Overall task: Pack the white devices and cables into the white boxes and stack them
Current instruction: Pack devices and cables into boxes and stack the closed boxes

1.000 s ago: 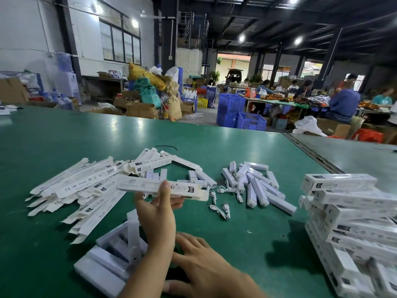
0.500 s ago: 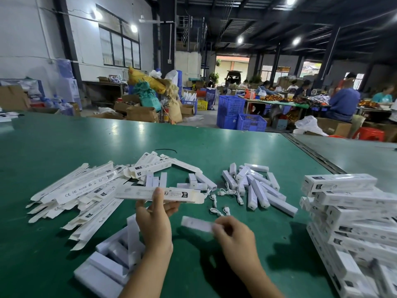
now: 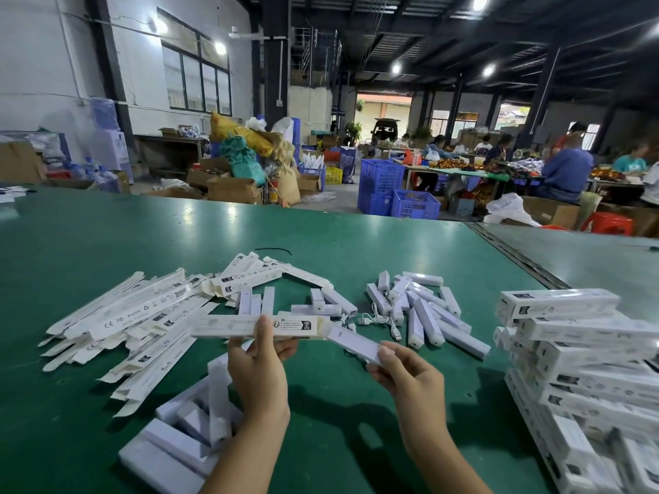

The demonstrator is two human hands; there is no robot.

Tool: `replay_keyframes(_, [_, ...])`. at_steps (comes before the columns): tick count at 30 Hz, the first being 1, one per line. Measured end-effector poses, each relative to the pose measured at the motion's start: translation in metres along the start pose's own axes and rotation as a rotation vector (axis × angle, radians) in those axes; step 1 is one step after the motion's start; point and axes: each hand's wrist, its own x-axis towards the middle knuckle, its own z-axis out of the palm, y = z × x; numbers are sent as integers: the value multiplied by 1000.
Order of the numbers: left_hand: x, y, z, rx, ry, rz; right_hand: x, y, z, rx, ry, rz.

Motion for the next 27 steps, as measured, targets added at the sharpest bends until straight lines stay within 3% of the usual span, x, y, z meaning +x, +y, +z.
replay_keyframes(7, [-2,-1,0,65,-50,71,6,0,-8,-105,-96,3])
replay_keyframes(12, [-4,-2,1,69,-130,-33,10,-1,-14,-119,-151,28])
replay_keyframes(22, [-27,-5,8,124,-297,-68,5,5,-5,-84,-17,61])
replay_keyframes(27, [-41,-9,10,173,-367,-40,-4,-1,1,-135,-86,137])
